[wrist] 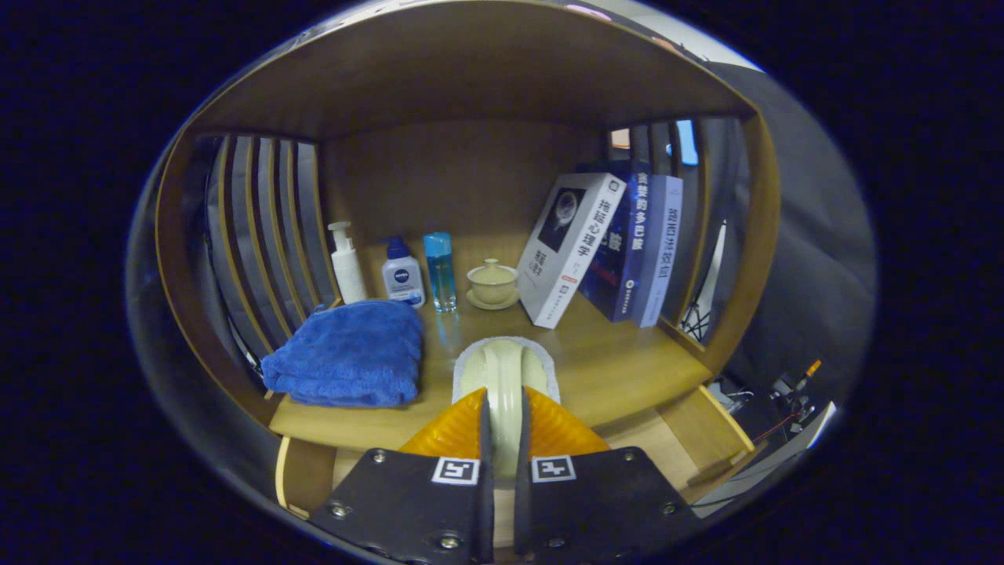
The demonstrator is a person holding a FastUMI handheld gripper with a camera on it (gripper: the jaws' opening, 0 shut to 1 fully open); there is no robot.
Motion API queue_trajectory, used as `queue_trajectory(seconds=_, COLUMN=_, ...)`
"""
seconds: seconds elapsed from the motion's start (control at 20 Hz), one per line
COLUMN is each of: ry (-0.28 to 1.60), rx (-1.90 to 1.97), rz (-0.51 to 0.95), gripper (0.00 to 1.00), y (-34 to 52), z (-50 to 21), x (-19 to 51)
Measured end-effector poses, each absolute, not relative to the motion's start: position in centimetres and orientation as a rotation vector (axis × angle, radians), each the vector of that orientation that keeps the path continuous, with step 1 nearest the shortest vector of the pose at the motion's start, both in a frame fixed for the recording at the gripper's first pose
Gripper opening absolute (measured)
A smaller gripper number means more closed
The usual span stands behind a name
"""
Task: Pull open the drawer, take out the items inside it, and place them on the countertop above the cabinet.
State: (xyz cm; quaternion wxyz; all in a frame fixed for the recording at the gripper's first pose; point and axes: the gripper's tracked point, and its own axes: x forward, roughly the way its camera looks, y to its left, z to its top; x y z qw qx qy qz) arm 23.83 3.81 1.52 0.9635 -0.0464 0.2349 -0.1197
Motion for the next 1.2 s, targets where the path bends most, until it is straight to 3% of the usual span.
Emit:
queue_trajectory(seconds=0.7, ry=0.514, rx=-0.107, rz=-0.19, gripper=0.13, y=3.5, z=-1.8, x=29.4)
queue_trajectory(seconds=0.8, ry=0.519, rx=-0.115, rz=-0.188, gripper=0.19, y=3.2, z=-2.3, x=29.5)
queue_trajectory(seconds=0.95, ry=0.489, rx=-0.109, rz=-0.136, gripper=0.4, y=4.3, z=-2.2, x=29.3)
queue_trajectory(seconds=1.2, ry=0.326, rx=-0.102, rz=-0.119, gripper=0.4, y=5.2, z=2.0, x=26.6)
